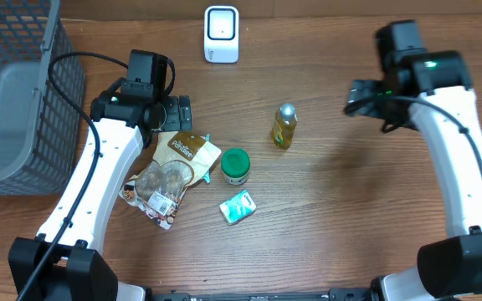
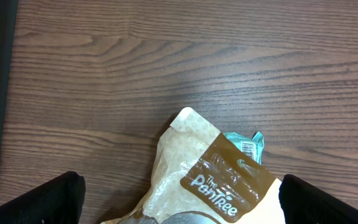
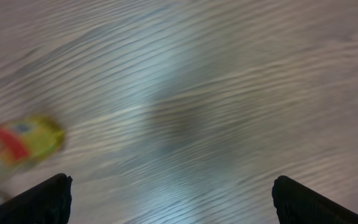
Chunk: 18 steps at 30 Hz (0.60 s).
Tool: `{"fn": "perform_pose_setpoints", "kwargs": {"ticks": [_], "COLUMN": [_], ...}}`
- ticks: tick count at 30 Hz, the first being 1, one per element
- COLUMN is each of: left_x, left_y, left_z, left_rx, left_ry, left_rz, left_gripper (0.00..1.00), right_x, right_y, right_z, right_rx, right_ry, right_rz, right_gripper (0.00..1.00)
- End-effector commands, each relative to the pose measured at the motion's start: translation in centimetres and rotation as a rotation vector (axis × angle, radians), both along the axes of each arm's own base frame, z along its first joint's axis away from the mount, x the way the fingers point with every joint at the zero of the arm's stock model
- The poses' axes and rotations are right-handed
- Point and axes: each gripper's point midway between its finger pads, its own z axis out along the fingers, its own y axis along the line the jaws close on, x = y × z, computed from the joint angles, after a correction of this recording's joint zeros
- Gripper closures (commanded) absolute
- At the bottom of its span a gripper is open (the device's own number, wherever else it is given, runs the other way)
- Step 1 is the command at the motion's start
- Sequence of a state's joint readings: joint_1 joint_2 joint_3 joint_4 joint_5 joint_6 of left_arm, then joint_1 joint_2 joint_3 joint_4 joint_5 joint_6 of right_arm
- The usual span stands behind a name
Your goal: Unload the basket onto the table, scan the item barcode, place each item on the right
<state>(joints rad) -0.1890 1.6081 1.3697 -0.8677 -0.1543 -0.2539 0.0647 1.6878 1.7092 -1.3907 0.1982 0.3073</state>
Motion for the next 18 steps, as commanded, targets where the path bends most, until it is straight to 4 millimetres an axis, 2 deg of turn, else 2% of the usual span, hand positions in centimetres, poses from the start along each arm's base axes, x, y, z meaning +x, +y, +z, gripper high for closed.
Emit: {"fn": "perform_pose_setpoints", "kwargs": {"ticks": [1, 4, 7, 16, 18], "left_x": [0.9, 2.8, 3.8, 3.2, 2.7], "left_y": [-0.4, -1.7, -3.1, -5.9, -6.5], "left_z": [1.7, 3.0, 3.9, 4.0, 4.0], "left_rx": [-0.035, -0.108, -0.177, -0.318, -0.385], "left_ry": [-0.069, -0.159, -0.207, -0.175, -0.148], "left_rz": [0.016, 0.002, -0.038, -0.123, -0.085], "left_gripper": [0.0, 0.0, 0.0, 0.0, 0.0], "right_x": [-0.4, -0.7, -0.9, -1.0, -1.0], "right_y": [-3.1, -5.3, -6.5, -7.1, -7.1], "right_z": [1.7, 1.7, 1.7, 1.7, 1.7], "right_rx": [-0.013, -0.015, -0.016, -0.016, -0.016], "right_ry": [-0.054, -0.053, -0.053, -0.053, -0.053], "right_rz": [-0.094, -0.155, -0.191, -0.207, -0.207], "right_gripper": [0.0, 0.0, 0.0, 0.0, 0.0]}}
